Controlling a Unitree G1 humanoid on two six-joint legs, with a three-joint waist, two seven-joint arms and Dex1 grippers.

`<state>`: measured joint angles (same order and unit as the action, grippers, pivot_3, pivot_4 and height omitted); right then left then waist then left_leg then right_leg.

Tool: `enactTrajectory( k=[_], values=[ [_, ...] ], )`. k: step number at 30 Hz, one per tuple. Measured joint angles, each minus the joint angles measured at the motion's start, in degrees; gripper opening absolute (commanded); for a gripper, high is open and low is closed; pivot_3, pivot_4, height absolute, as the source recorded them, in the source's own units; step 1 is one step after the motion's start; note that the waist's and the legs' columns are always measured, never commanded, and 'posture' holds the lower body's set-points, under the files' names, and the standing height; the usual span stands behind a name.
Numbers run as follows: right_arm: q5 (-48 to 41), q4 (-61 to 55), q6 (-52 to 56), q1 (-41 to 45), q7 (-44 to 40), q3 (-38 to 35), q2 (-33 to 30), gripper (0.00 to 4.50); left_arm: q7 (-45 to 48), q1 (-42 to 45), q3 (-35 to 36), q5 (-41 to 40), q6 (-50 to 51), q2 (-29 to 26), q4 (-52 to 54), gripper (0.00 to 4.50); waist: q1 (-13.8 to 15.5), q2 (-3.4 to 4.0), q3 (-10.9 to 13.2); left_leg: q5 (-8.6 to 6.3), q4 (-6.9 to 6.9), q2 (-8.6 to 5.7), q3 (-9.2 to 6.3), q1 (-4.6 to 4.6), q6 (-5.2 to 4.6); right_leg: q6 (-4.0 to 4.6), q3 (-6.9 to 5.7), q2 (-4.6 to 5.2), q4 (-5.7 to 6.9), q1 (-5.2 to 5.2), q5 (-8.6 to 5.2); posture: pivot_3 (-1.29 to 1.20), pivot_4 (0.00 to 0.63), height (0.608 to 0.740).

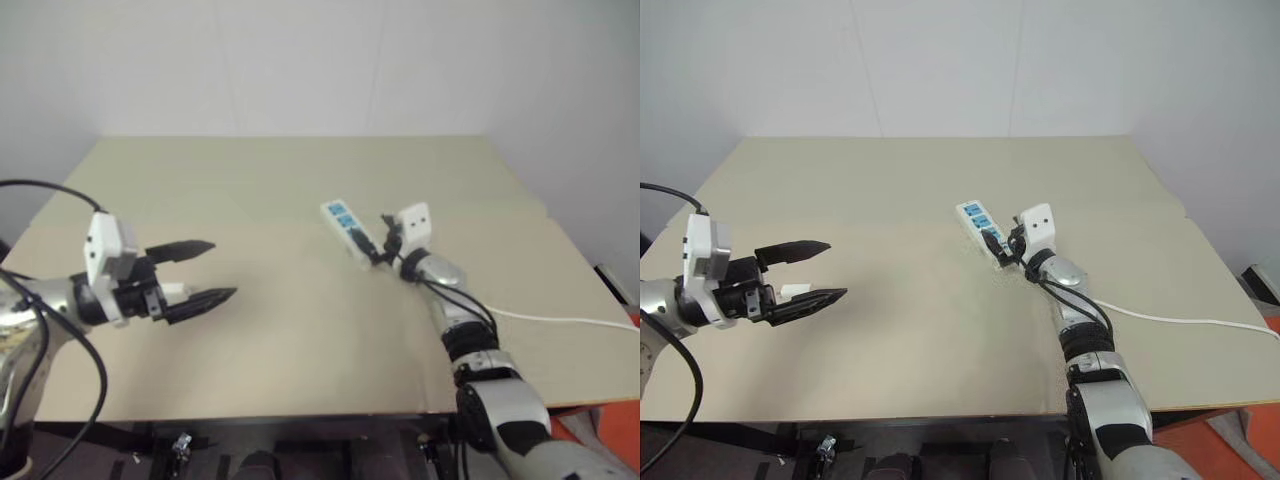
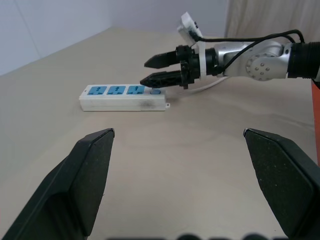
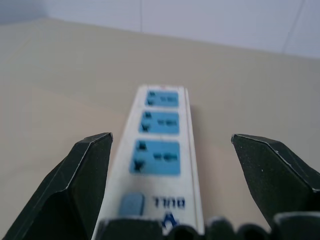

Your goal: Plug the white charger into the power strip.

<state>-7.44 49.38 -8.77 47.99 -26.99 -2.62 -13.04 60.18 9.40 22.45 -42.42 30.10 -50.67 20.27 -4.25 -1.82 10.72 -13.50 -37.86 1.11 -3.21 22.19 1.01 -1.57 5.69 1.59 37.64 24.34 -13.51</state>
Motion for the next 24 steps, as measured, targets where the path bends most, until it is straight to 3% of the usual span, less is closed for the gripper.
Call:
enactTrajectory(
  k=[6, 24],
  values=[
    [0.63, 5.95, -3.51, 1.52, -0.04, -0.30, 1.10, 4.47, 1.30, 0.00, -0.14, 0.72, -1.43, 0.06, -1.13, 4.50, -1.01, 0.00, 0.00, 0.00, 0.00, 0.00, -0.01, -0.08, 0.00, 0.00, 0.01, -0.01, 0.05, -0.05, 0.00, 0.00, 0.150, 0.740],
    [0.73, 5.92, -3.36, 0.65, -1.60, -0.28, 3.99, 4.47, 2.27, -0.70, -0.15, 1.65, -2.53, 0.43, -2.60, 4.50, -1.53, 0.01, 0.00, 0.00, 0.00, 0.04, -0.05, -0.11, 0.00, 0.00, 0.00, -0.05, 0.08, -0.06, 0.00, 0.00, 0.150, 0.740]
  ],
)
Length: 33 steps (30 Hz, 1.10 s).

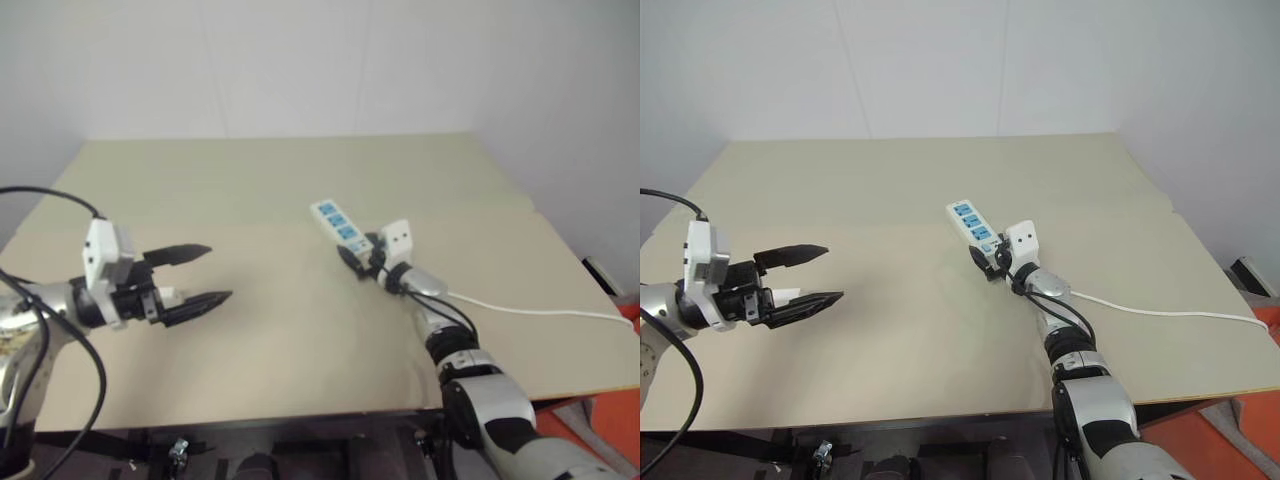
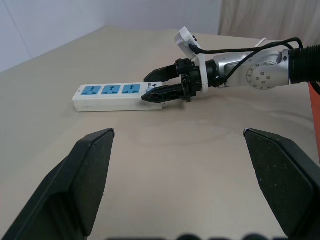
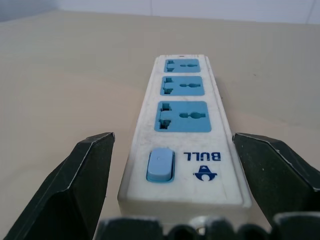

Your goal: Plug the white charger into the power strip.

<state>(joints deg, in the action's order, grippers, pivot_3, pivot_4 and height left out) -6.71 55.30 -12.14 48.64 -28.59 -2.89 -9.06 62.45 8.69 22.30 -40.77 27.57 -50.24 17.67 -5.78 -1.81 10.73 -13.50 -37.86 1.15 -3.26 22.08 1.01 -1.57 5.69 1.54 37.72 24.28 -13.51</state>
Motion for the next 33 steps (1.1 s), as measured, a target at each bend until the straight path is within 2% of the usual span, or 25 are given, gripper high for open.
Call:
enactTrajectory(
  k=[19, 24, 30, 33],
  values=[
    [3.15, 6.87, -1.05, 2.52, 3.47, -0.14, 1.89, 4.47, -0.14, 0.02, -0.03, 0.15, 0.00, 0.02, -0.32, 4.50, -1.00, -0.03, -0.02, 0.00, 0.00, 0.02, -0.01, -0.12, 0.00, 0.00, 0.00, -0.03, 0.04, -0.09, 0.00, 0.00, 0.150, 0.740],
    [3.23, 8.55, -1.17, 3.51, 4.69, -0.64, 2.75, 3.42, -0.48, 0.02, -0.03, 0.14, 0.05, 0.01, -0.11, 4.50, -1.44, -0.09, -0.06, 0.00, 0.00, 0.06, -0.02, -0.20, 0.00, 0.00, 0.01, -0.09, 0.07, -0.13, 0.00, 0.00, 0.150, 0.740],
    [3.69, 9.05, -2.27, 3.47, 4.67, -0.38, 2.75, 3.42, -0.84, -0.04, 0.02, 0.11, 0.17, 0.00, 0.42, 4.50, -1.43, -0.16, -0.10, 0.00, 0.00, 0.06, -0.02, -0.20, 0.00, 0.00, 0.01, -0.09, 0.05, -0.15, 0.00, 0.00, 0.150, 0.740],
    [3.35, 7.78, -2.83, 2.40, 1.16, -0.27, 2.03, 3.42, -1.08, -0.10, 0.12, 0.10, 0.23, -0.10, 0.61, 4.50, -1.35, -0.16, -0.10, 0.00, 0.02, 0.07, -0.02, -0.17, 0.00, 0.00, 0.00, -0.09, 0.02, -0.14, -0.01, 0.00, 0.150, 0.740]
  ],
)
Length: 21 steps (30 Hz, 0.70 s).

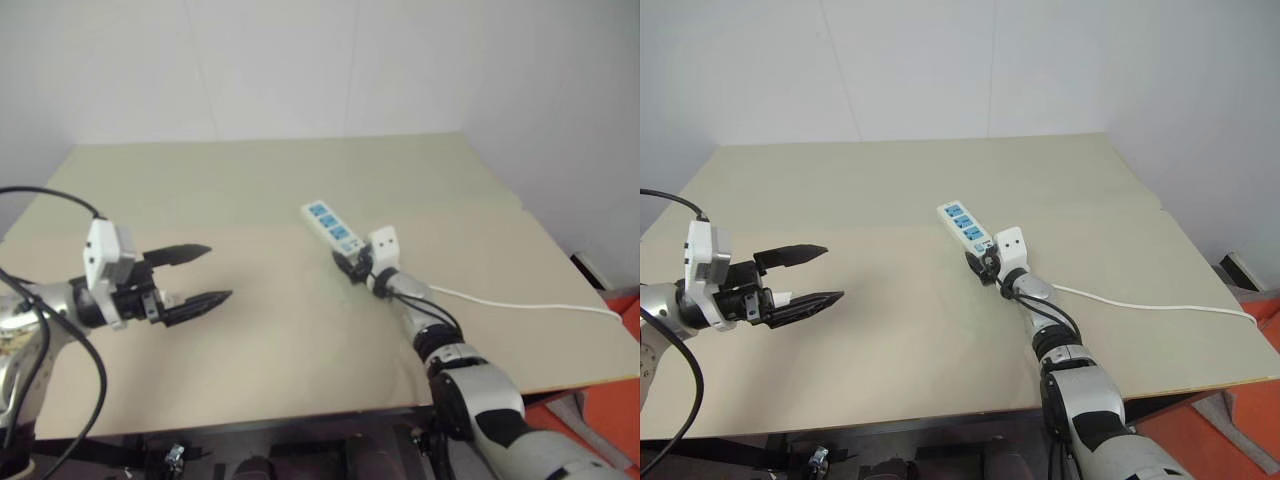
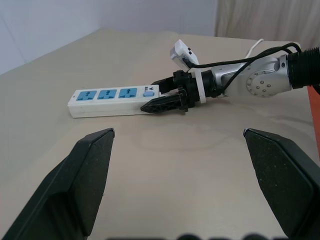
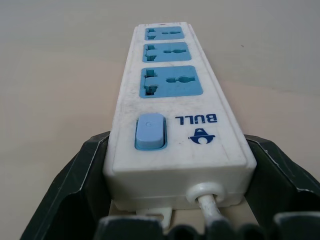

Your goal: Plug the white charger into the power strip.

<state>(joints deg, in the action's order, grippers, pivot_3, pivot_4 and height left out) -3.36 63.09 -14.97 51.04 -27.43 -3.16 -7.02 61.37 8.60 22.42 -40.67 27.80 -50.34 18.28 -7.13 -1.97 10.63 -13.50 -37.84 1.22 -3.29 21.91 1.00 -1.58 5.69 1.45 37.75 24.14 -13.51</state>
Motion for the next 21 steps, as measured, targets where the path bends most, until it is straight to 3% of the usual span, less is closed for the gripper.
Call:
enactTrajectory(
  k=[5, 11, 15, 21],
  values=[
    [-4.01, -10.38, 0.80, -7.20, -19.50, 1.67, -2.71, 3.42, 2.25, 0.76, 0.40, 0.28, -0.10, -4.12, -1.76, 4.50, 0.08, 0.03, 0.02, 0.00, 0.01, -0.01, -0.02, 0.11, 0.00, -0.01, -0.03, 0.02, -0.06, 0.07, 0.00, 0.00, 0.150, 0.740],
    [-6.92, -22.33, 6.02, -12.29, -42.32, 7.58, -9.82, 3.42, 9.49, 8.57, -1.87, 4.82, -3.51, -12.25, -11.19, 4.50, 0.16, 0.14, 0.11, 0.00, 0.01, -0.01, 0.00, 0.09, 0.00, -0.05, -0.06, -0.01, -0.03, 0.09, -0.03, 0.00, 0.150, 0.740],
    [-6.83, -23.55, 5.77, -12.30, -49.58, 9.91, -12.50, 3.42, 14.25, 13.48, -7.42, 10.34, -6.31, -17.65, -17.37, 4.50, 0.10, 0.14, 0.13, 0.00, 0.03, -0.01, 0.01, 0.13, 0.00, -0.05, -0.06, -0.03, -0.07, 0.13, -0.03, 0.00, 0.150, 0.740],
    [-6.74, -23.57, 4.77, -12.24, -51.19, 11.13, -12.79, 3.42, 23.85, 24.93, -21.77, 24.54, -12.83, -24.50, -30.11, 4.50, 0.30, 0.14, 0.15, 0.00, 0.01, -0.02, 0.02, 0.15, 0.00, -0.24, -0.05, -0.05, 0.00, 0.13, -0.16, 0.00, 0.150, 0.740]
  ],
)
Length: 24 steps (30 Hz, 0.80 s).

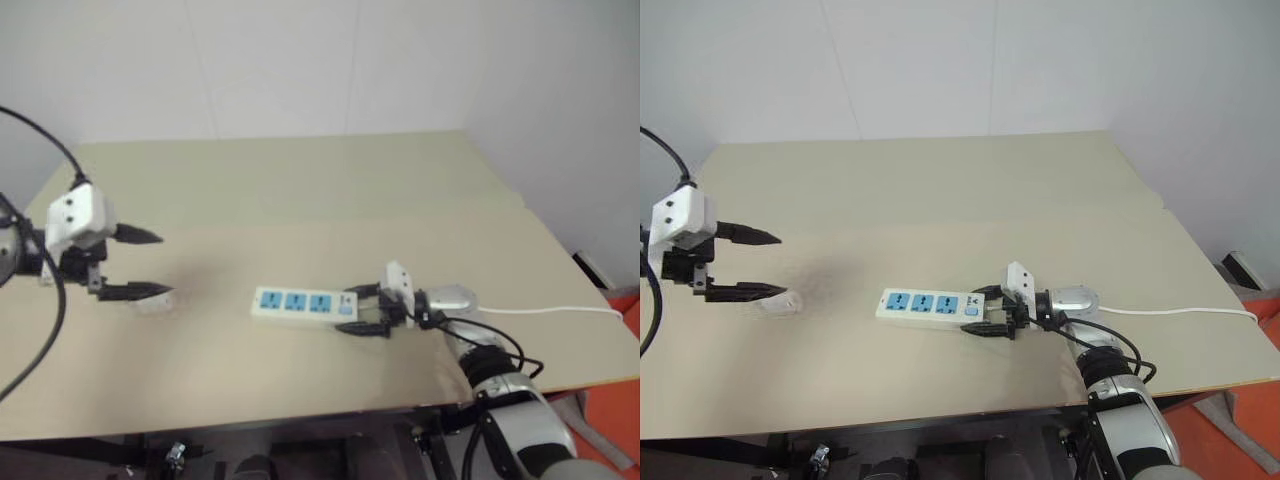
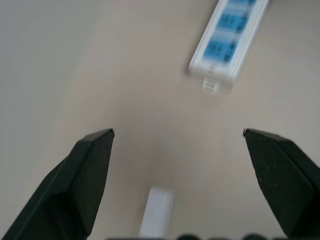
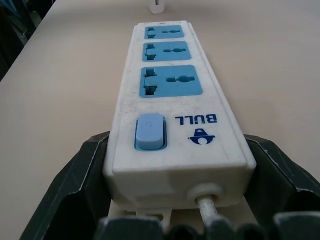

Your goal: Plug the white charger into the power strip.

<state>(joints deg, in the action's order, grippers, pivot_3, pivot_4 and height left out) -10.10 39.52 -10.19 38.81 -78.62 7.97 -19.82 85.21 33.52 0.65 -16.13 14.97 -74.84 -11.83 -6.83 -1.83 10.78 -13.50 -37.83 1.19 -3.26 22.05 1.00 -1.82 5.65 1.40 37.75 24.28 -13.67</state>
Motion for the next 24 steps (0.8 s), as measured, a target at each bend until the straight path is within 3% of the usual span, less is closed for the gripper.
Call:
enactTrajectory(
  k=[4, 8, 15, 24],
  values=[
    [0.29, -0.11, -0.42, -0.19, 0.95, 0.38, 0.83, 3.42, 6.40, 10.41, -12.21, 9.12, -7.57, -2.29, -8.69, 4.50, -0.12, 0.02, 0.01, 0.00, 0.00, -0.02, 0.03, 0.05, 0.00, 0.02, 0.05, 0.00, 0.04, 0.06, 0.01, 0.00, 0.150, 0.740],
    [0.28, -1.10, -0.39, -1.19, 1.81, 0.38, 0.97, 3.42, 7.06, 20.46, -19.93, 15.28, -12.30, 1.78, -18.29, 4.50, 0.51, 0.01, 0.02, 0.00, -0.04, -0.05, 0.00, 0.04, -0.01, -0.03, 0.03, 0.00, 0.14, 0.06, -0.02, 0.00, 0.150, 0.740],
    [0.07, -3.37, 0.10, -2.88, 2.73, 0.43, 0.82, 3.42, 7.11, 28.47, -33.58, 19.71, -17.97, 7.29, -29.31, 4.50, 0.82, -0.01, 0.03, 0.00, -0.08, -0.06, -0.02, 0.14, -0.01, 0.10, 0.05, 0.01, 0.22, 0.16, 0.06, 0.00, 0.150, 0.740],
    [-0.12, -6.32, 1.72, -4.61, 5.12, 0.42, 0.98, 3.42, 7.12, 33.93, -38.82, 25.97, -23.90, 16.02, -42.29, 4.50, 1.08, -0.02, 0.03, 0.01, -0.11, -0.07, -0.04, 0.16, -0.01, 0.12, 0.05, 0.02, 0.24, 0.17, 0.06, 0.00, 0.150, 0.740]
  ],
)
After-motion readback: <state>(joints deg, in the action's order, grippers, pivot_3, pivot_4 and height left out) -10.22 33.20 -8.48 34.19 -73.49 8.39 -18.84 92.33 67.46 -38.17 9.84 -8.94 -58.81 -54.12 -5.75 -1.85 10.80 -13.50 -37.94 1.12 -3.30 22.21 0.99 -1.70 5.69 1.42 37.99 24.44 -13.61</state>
